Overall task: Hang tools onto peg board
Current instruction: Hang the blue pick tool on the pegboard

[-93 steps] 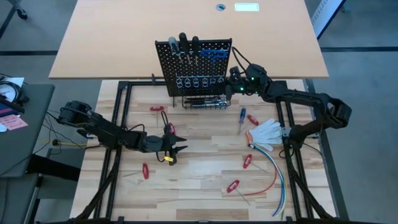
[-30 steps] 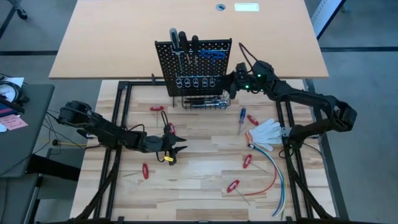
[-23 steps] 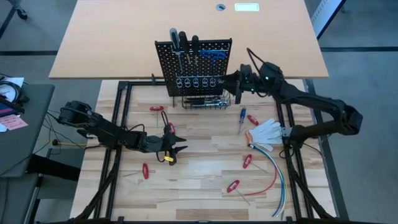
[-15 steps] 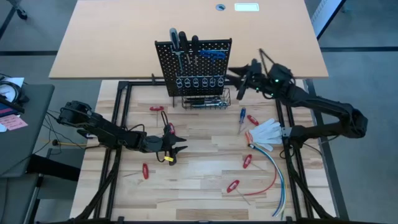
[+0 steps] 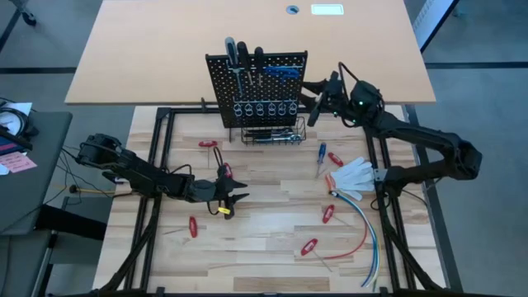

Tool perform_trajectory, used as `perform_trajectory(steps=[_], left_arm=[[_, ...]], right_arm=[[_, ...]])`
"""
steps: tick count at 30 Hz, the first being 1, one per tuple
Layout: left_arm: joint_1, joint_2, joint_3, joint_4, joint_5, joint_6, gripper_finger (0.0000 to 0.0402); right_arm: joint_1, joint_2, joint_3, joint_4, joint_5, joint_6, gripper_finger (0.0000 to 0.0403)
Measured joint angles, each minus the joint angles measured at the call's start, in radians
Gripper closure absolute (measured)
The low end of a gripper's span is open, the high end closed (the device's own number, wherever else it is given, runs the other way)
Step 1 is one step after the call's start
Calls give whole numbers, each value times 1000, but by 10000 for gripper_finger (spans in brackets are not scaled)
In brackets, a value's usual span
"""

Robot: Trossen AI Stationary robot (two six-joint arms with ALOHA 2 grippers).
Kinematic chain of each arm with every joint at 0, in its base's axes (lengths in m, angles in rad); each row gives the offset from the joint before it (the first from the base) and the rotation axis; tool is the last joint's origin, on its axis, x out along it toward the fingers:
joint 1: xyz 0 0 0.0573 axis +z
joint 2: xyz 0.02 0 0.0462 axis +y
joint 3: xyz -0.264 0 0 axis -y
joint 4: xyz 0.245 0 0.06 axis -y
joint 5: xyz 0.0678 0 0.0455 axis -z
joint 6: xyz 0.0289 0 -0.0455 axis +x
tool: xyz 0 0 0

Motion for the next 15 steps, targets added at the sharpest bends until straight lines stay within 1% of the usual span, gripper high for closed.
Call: perform_trajectory(steps=[9,15], left_arm=[[0,0,0,-2,0,0,260],[0,0,0,-4,0,0,260]], right_arm=[[-4,59,82,7,0,-9,239],[4,90,122,-28,-8,-9,253]])
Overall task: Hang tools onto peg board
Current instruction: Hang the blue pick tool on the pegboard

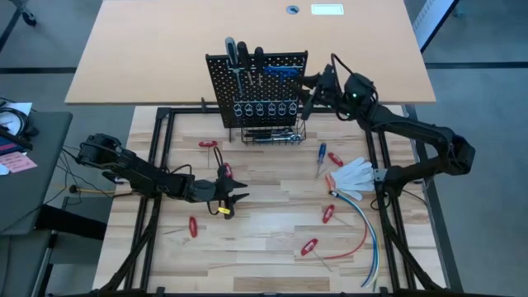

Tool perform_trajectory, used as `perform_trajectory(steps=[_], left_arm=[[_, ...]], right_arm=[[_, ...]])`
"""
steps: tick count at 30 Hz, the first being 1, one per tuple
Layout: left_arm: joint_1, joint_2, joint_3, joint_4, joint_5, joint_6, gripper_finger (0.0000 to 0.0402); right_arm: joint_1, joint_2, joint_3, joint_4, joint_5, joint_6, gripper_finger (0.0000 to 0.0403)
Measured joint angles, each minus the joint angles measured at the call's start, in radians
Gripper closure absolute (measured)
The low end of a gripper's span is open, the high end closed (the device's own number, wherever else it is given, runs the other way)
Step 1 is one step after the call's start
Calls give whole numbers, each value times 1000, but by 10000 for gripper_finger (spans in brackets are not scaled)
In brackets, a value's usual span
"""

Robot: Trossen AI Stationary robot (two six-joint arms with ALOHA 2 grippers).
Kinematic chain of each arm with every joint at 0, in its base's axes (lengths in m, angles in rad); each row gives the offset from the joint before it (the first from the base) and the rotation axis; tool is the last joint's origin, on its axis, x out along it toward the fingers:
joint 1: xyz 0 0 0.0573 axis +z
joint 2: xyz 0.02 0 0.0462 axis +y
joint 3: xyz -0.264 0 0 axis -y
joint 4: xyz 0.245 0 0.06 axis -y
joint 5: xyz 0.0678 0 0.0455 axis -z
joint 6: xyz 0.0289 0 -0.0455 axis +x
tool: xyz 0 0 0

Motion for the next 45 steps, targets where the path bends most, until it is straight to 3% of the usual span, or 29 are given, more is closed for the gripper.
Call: perform_trajectory(steps=[11,17,23,26,30,36,45], left_arm=[[0,0,0,-5,0,0,260],[0,0,0,-4,0,0,260],[0,0,0,-4,0,0,260],[0,0,0,-4,0,0,260],[0,0,0,-4,0,0,260],[0,0,0,-3,0,0,260],[0,0,0,-1,0,0,260]], right_arm=[[-1,-3,3,-58,0,-3,284],[60,-11,3,-26,13,-174,284],[136,-11,3,16,267,-362,285],[159,-11,3,68,338,-415,295],[157,-10,20,81,361,-391,330],[115,3,94,-72,380,-352,392],[108,34,152,-176,376,-364,392]])
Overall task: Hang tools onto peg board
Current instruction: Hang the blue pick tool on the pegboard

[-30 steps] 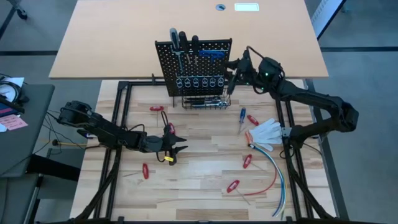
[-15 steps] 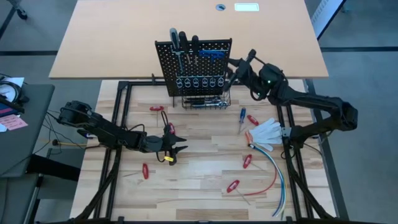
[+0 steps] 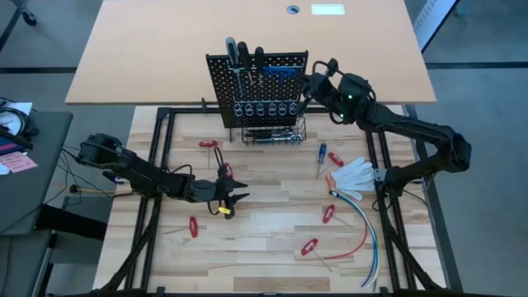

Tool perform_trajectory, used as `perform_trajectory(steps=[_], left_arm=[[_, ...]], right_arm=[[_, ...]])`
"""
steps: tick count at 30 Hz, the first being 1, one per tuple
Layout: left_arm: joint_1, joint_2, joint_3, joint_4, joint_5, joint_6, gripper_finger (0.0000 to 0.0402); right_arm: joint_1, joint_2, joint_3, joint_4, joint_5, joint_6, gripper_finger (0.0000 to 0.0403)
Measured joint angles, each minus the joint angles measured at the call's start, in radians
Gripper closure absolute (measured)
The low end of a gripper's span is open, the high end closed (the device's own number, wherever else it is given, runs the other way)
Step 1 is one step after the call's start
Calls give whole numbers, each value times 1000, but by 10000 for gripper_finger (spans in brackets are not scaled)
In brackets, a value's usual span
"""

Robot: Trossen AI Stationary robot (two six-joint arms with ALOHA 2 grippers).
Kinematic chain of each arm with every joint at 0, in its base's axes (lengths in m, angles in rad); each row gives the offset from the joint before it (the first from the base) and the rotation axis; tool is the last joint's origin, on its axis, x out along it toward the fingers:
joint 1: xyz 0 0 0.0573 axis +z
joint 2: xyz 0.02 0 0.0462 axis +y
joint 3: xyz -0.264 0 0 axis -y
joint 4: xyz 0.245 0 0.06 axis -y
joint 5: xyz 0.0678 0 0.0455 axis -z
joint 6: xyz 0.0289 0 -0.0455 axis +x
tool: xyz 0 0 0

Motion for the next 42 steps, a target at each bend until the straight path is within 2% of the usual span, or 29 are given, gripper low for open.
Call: perform_trajectory(steps=[10,15,20,24,27,31,34,37,42], left_arm=[[0,0,0,-1,0,-1,260],[0,0,0,-9,0,-9,260],[-2,0,0,-24,0,-14,260],[-11,0,0,-24,0,-18,260],[-12,0,0,-24,0,-18,260],[-11,0,0,-24,0,-18,260],[-11,0,0,-22,0,-18,260],[-11,0,0,-22,0,-18,260],[-11,0,0,-22,0,-18,260]], right_arm=[[13,-16,3,6,49,-31,396],[99,-64,3,-48,50,-80,396],[204,-134,3,-232,50,-21,392],[267,-169,3,-495,50,170,362],[294,-156,-1,-752,41,424,325],[337,-103,-102,-1009,25,765,263],[378,-52,-217,-1060,-14,958,212],[391,10,-317,-1037,-19,1117,176],[365,117,-421,-933,-29,1180,164]])
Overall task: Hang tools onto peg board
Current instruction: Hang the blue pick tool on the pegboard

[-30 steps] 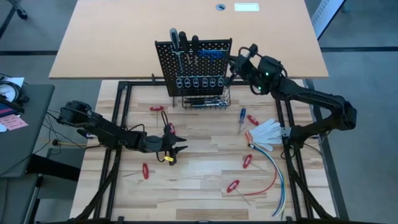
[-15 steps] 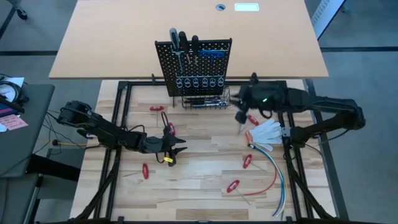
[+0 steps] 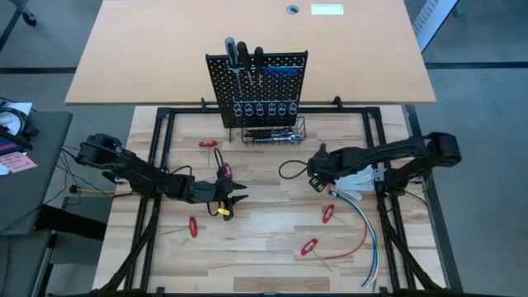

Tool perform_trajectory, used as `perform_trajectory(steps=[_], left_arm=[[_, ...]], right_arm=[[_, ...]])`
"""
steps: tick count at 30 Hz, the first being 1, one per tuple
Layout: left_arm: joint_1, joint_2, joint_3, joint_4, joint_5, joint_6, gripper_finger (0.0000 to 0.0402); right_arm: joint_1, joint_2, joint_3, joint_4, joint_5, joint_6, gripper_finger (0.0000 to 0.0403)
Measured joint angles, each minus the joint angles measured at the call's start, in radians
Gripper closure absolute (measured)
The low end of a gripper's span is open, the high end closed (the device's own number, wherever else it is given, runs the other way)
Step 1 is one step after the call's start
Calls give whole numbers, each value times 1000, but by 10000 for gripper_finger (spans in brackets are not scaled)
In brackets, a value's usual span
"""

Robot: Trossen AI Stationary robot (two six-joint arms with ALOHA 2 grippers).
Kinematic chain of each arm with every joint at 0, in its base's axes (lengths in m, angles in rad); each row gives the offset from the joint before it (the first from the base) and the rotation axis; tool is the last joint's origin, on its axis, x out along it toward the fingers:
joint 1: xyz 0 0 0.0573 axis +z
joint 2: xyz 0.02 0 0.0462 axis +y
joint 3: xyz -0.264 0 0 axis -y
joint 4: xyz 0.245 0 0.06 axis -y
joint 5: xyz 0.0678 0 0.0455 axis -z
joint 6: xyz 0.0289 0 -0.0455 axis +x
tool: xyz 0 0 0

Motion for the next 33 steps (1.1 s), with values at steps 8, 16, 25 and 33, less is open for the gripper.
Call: perform_trajectory(steps=[8,16,25,33], left_arm=[[0,0,0,-1,0,6,260],[0,0,0,2,0,3,260],[0,0,0,12,0,17,260],[0,0,0,13,0,7,260]], right_arm=[[-82,54,-28,252,-29,-188,185],[-107,-88,-12,655,-9,-535,188],[-209,-141,-11,1244,6,-855,201],[-369,-24,47,1342,-13,-870,234]])
